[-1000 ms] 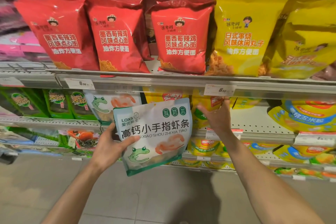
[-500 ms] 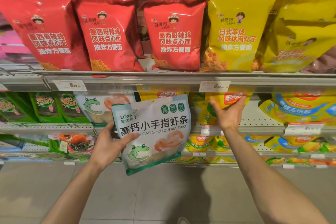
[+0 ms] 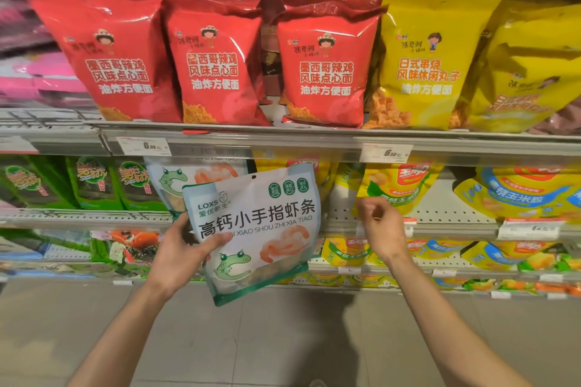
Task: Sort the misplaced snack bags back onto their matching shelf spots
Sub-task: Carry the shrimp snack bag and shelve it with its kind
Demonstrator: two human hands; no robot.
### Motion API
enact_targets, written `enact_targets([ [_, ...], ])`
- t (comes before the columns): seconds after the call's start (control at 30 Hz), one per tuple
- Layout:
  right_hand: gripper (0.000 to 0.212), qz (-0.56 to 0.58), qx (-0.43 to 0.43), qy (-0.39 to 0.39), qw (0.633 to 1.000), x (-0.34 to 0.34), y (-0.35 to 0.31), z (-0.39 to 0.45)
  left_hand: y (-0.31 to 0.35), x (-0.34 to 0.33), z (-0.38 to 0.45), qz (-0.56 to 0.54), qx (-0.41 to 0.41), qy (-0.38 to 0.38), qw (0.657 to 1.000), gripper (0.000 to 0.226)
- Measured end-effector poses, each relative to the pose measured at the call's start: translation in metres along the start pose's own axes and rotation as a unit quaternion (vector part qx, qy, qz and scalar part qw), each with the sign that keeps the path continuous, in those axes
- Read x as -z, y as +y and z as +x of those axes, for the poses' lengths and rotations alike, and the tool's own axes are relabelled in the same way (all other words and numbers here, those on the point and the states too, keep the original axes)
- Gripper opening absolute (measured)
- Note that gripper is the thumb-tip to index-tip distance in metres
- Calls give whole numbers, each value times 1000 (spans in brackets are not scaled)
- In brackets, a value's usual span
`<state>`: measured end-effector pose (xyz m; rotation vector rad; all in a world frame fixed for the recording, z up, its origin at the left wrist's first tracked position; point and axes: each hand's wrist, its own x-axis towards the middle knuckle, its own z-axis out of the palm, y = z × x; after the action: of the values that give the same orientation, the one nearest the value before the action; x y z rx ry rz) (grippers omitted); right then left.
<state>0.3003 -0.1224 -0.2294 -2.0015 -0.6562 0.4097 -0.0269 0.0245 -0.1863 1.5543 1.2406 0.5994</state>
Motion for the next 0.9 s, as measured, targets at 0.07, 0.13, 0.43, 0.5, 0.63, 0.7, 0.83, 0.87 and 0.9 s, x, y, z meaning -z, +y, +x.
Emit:
enact_targets([
  [0.07,28,26,8,-64,998,-23,-14,13,-1,7,-2,-3,-2,10,1000,45],
  [0.13,43,55,15,-74,996,-40,-29,27,-1,14,-4,-11,-2,17,1000,45],
  [0.43,31,118,81,-118,983,-54,-60,39,-11,44,-14,-27,8,53,998,35],
  [0.5,33,126,69,-139,980,-56,-57,35,-14,48,-15,-25,8,58,998,33],
  [0.63,42,113,78,-190,972,-58,-50,32,-14,51,-16,-26,9,65,998,34],
  [0.7,38,115,76,-208,968,-58,-53,30,-14,53,-17,-31,11,69,997,34],
  [0.83,11,93,58,-202,973,-58,-56,22,-14,58,-18,-37,7,76,996,35],
  [0.87,29,91,44,-191,976,-59,-58,18,-15,60,-18,-34,6,77,996,36],
  [0.9,42,90,31,-186,978,-62,-56,14,-16,62,-18,-31,4,75,997,36],
])
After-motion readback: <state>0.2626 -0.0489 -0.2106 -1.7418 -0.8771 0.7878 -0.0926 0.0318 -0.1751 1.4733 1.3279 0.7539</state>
